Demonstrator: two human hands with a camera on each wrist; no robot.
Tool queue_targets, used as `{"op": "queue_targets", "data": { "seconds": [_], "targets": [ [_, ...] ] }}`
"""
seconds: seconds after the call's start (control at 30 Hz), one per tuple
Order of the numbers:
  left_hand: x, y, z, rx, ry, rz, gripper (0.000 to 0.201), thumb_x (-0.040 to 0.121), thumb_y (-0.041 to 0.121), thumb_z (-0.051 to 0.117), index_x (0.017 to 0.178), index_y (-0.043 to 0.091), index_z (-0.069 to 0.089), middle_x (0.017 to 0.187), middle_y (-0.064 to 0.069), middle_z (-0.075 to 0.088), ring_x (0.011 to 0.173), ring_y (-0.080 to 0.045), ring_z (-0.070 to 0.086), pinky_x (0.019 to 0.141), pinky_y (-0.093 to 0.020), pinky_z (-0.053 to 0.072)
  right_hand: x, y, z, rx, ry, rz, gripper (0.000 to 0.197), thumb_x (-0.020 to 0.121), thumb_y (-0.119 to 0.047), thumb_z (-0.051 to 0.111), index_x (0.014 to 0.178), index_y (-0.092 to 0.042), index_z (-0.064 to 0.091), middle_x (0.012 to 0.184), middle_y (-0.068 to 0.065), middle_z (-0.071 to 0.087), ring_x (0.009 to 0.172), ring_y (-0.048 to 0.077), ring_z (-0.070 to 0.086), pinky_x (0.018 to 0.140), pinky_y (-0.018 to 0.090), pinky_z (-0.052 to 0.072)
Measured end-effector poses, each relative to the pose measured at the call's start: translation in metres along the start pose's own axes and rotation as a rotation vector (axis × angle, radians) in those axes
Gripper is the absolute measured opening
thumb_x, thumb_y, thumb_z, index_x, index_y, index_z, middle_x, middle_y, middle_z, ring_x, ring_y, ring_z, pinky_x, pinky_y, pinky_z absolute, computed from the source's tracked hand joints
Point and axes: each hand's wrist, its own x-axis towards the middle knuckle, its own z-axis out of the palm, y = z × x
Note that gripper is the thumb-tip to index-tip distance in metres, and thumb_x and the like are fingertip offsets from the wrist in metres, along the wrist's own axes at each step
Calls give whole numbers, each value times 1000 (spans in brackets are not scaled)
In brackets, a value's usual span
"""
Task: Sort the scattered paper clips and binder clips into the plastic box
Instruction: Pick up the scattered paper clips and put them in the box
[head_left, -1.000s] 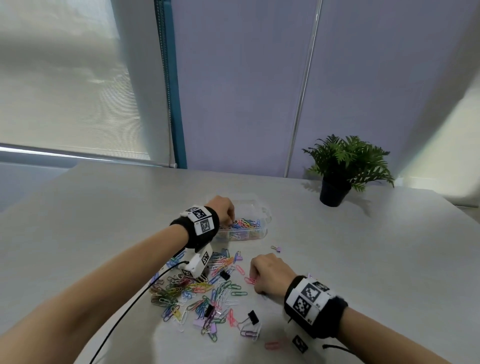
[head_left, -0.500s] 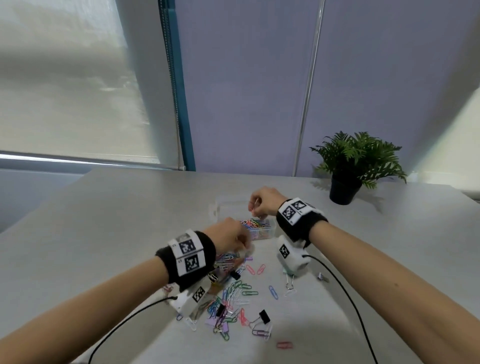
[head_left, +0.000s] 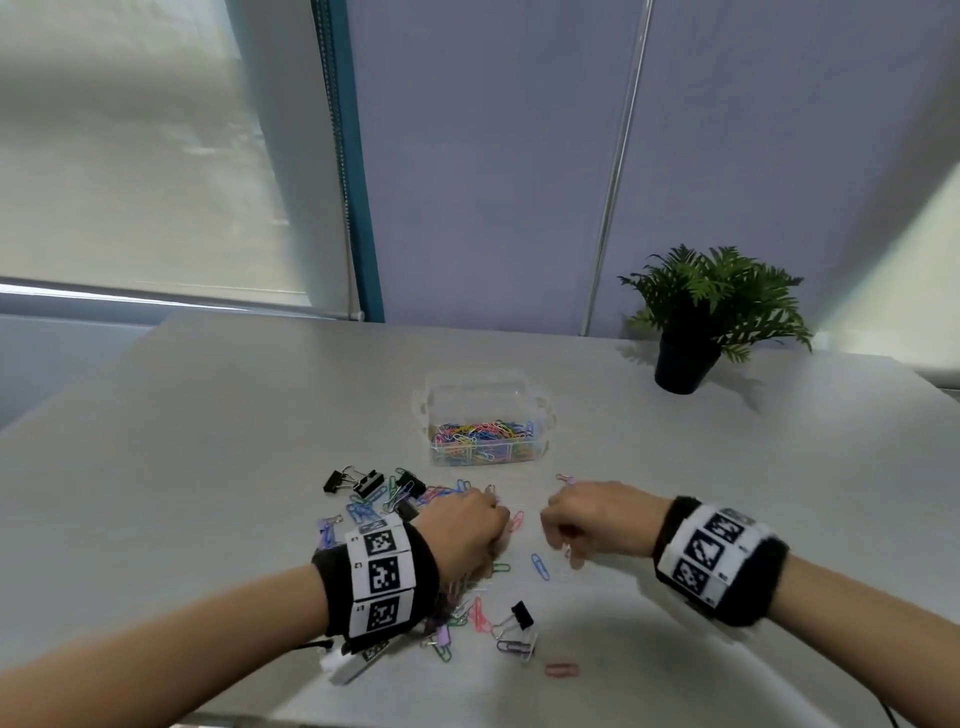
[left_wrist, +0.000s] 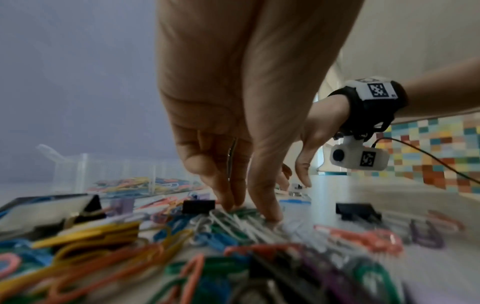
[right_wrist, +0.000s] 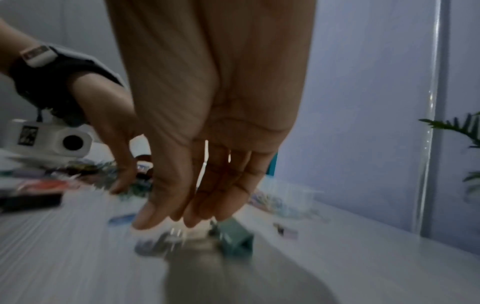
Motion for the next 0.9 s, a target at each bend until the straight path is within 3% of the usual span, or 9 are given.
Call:
{"op": "queue_targets", "data": {
  "seconds": [0.23,0.33,0.4,0.5,0.57,0.63,0.77,0.9],
  "targets": [
    [3,-3,5,-86,-44,4,16,87,6,53,98,10,63,108,-12,63,105,-29,58,90,-41,50,-7,9,20,60,70,43,7,80,-15,63,86,-11,61,90,1,56,94,16,49,77,28,40],
    [5,-5,3,-103,-70,39,12,86,9,57,96,8,63,104,-13,66,102,-28,59,88,-39,50,-3,3,20,106,95,37,3,82,-15,60,80,-16,58,75,-9,50,83,13,48,70,22,37],
    [8,-6,1,-94,-77,34,13,84,10,58,96,9,63,103,-13,66,101,-29,59,84,-38,49,2,-3,22,166,110,29,13,80,-10,58,75,-21,55,66,-14,53,74,10,52,62,18,37],
    [16,-13,-6,-112,-18,-8,16,84,13,57,100,9,61,107,-12,65,103,-27,58,81,-35,46,8,-12,24,304,159,84,22,77,-5,64,79,-23,52,80,4,70,80,17,64,70,27,48],
    [22,-21,-12,-175,38,-44,16,85,15,59,99,8,61,107,-10,66,102,-25,59,79,-29,43,11,-16,25,374,190,168,26,73,-8,71,85,-22,52,88,10,68,81,19,60,74,29,47],
    [28,-32,-19,-241,68,-63,17,83,18,65,97,8,63,103,-8,68,99,-23,61,76,-26,42,14,-21,30,396,210,219,29,72,-9,74,86,-21,51,79,4,61,79,17,54,75,29,46],
    [37,-43,-29,-150,35,13,16,85,16,62,98,8,64,100,-11,68,95,-25,61,74,-28,41,16,-25,33,345,216,155,19,80,2,62,92,-12,56,62,-1,56,83,28,66,78,40,53],
    [41,-37,-26,-33,-28,118,20,85,19,62,103,10,63,103,-11,65,100,-26,57,81,-33,43,21,-15,25,245,175,71,15,81,5,56,87,-8,60,55,-12,46,82,27,68,68,32,48]
  ]
}}
